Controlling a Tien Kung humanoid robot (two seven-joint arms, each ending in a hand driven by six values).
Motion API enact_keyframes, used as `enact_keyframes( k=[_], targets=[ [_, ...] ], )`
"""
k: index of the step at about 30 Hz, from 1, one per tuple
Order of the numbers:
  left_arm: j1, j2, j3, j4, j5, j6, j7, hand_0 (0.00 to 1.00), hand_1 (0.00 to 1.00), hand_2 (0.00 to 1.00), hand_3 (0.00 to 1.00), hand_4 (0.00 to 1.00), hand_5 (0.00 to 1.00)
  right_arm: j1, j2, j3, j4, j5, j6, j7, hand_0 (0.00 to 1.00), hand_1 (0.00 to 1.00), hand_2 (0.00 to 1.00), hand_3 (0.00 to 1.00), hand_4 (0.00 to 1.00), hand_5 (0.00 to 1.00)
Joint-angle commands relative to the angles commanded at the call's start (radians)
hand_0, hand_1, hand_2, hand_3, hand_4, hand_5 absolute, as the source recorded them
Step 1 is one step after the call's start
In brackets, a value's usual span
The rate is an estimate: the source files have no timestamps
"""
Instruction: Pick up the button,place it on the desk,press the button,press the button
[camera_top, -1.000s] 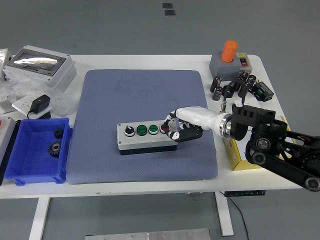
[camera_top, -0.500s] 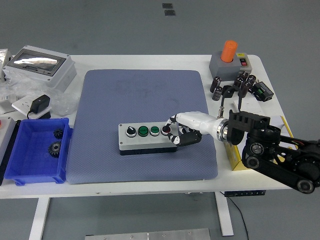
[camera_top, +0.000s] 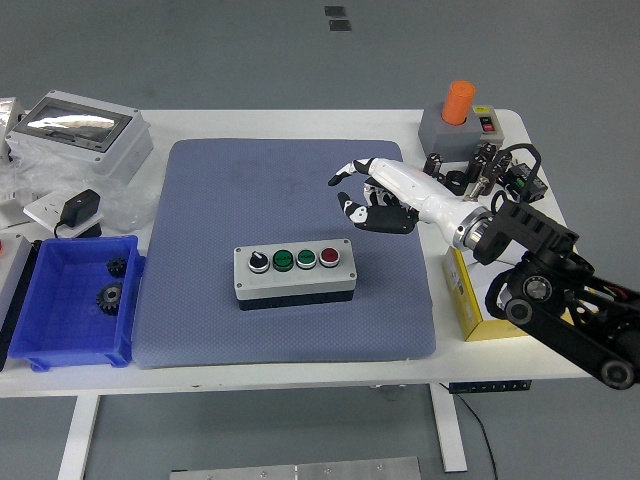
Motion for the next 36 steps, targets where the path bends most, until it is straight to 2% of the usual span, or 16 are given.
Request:
enact_keyframes(
  k=[1, 6, 7, 12, 13, 17, 20, 27, 36],
  targets=[
    [0.000, -0.002, -0.001, 0.000, 0.003, -0.001, -0.001, 0.733, 0.734, 0.684, 0.775, 0.942, 0.661, -0.025, 0.021, 0.022, -0.012, -0.001, -0.038, 0.023, 0.064, 0.100, 0.169, 0.717, 0.805, 0.585],
    [0.002, -0.011, -0.012, 0.004, 0.021, -0.004, -0.009, 0.733, 0.734, 0.684, 0.775, 0.942, 0.661, -0.161, 0.107, 0.133, -0.035, 0.080, -0.200, 0.149, 0.064, 0.100, 0.169, 0.717, 0.805, 0.585],
    [0.002, -0.012, -0.013, 0.005, 0.025, -0.004, -0.011, 0.732, 0.735, 0.682, 0.773, 0.939, 0.666, -0.191, 0.113, 0.157, -0.034, 0.101, -0.230, 0.178, 0.702, 0.750, 0.779, 0.973, 0.998, 0.772],
    [0.007, -0.007, -0.017, 0.006, 0.034, -0.004, -0.010, 0.732, 0.735, 0.682, 0.773, 0.939, 0.666, -0.316, 0.110, 0.262, -0.041, 0.214, -0.327, 0.312, 0.702, 0.750, 0.779, 0.973, 0.998, 0.772],
    [0.007, -0.006, -0.017, 0.005, 0.036, -0.004, -0.006, 0.732, 0.735, 0.683, 0.773, 0.936, 0.663, -0.336, 0.109, 0.277, -0.044, 0.236, -0.329, 0.336, 0.959, 0.981, 0.998, 0.998, 0.998, 0.772],
    [0.004, 0.002, -0.020, 0.003, 0.048, -0.004, 0.006, 0.732, 0.735, 0.683, 0.773, 0.936, 0.663, -0.396, 0.115, 0.325, -0.047, 0.316, -0.329, 0.427, 0.959, 0.981, 0.998, 0.998, 0.998, 0.772],
    [0.001, 0.009, -0.022, 0.003, 0.055, -0.004, 0.012, 0.732, 0.735, 0.684, 0.775, 0.931, 0.662, -0.416, 0.119, 0.356, -0.044, 0.336, -0.330, 0.463, 0.983, 0.998, 0.998, 0.998, 0.998, 0.782],
    [0.006, 0.026, -0.019, 0.000, 0.056, -0.003, 0.026, 0.732, 0.735, 0.685, 0.777, 0.926, 0.663, -0.450, 0.099, 0.419, -0.023, 0.334, -0.334, 0.479, 0.983, 0.983, 0.996, 0.998, 0.998, 0.793],
    [0.014, 0.040, -0.016, -0.003, 0.053, -0.005, 0.037, 0.731, 0.735, 0.686, 0.779, 0.922, 0.665, -0.505, 0.084, 0.431, -0.010, 0.337, -0.328, 0.497, 0.980, 0.976, 0.981, 0.998, 0.998, 0.787]
  ],
)
